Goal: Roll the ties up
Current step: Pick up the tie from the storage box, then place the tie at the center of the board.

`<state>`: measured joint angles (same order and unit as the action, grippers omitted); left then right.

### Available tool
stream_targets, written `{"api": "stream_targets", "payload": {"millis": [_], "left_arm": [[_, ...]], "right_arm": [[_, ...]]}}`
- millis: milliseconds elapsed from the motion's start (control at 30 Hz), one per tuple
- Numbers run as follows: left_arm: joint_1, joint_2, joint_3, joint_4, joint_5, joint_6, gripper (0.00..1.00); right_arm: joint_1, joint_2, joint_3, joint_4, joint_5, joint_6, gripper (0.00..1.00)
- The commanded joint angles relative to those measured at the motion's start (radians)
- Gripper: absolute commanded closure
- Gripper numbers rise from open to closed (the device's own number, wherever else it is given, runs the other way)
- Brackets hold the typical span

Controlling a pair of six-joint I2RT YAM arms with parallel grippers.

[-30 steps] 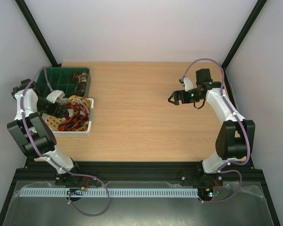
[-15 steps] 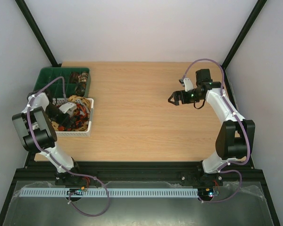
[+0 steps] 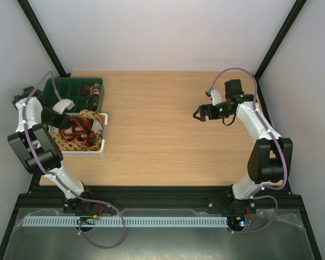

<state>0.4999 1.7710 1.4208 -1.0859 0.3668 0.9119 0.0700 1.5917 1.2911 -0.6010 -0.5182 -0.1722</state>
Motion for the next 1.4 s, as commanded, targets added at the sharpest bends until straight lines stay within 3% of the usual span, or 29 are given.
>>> {"api": "stream_targets", "payload": {"millis": [0, 267, 400, 500, 667, 800, 933, 1067, 1233, 1367], "left_arm": [[0.060, -0.067, 0.172, -0.151, 0.168, -0.010, 0.98], [0.079, -0.119, 0.481, -0.198, 0.477, -0.156, 0.98], [0.071, -0.129, 0.640, -0.129, 0.616, -0.328, 0.98], [0.061, -0.177, 0.643, 0.075, 0.705, -0.513, 0.98], [-0.024, -0.300, 0.488, 0.562, 0.772, -0.896, 0.98], [-0.145, -0.340, 0.426, 0.811, 0.767, -1.037, 0.98], [-0.323, -0.307, 0.436, 0.841, 0.754, -1.030, 0.98], [-0.516, -0.260, 0.444, 0.715, 0.712, -0.885, 0.98], [-0.796, -0.193, 0.465, 0.509, 0.491, -0.578, 0.98], [-0.960, -0.110, 0.489, 0.576, 0.347, -0.574, 0.98]], "right_arm": [[-0.004, -0.002, 0.002, -0.027, -0.010, -0.004, 0.01], [-0.004, 0.034, 0.039, -0.016, -0.034, 0.012, 0.02], [-0.003, 0.044, 0.052, -0.012, -0.040, 0.018, 0.01], [-0.003, 0.043, 0.053, -0.010, -0.041, 0.020, 0.01], [-0.003, 0.039, 0.053, -0.007, -0.043, 0.022, 0.01], [-0.003, 0.040, 0.054, -0.004, -0.039, 0.021, 0.01], [-0.003, 0.038, 0.050, -0.003, -0.036, 0.023, 0.01], [-0.003, 0.033, 0.046, -0.004, -0.032, 0.025, 0.01], [-0.003, 0.022, 0.031, -0.003, -0.015, 0.025, 0.01], [-0.004, 0.010, 0.011, 0.002, 0.005, 0.035, 0.01]]}}
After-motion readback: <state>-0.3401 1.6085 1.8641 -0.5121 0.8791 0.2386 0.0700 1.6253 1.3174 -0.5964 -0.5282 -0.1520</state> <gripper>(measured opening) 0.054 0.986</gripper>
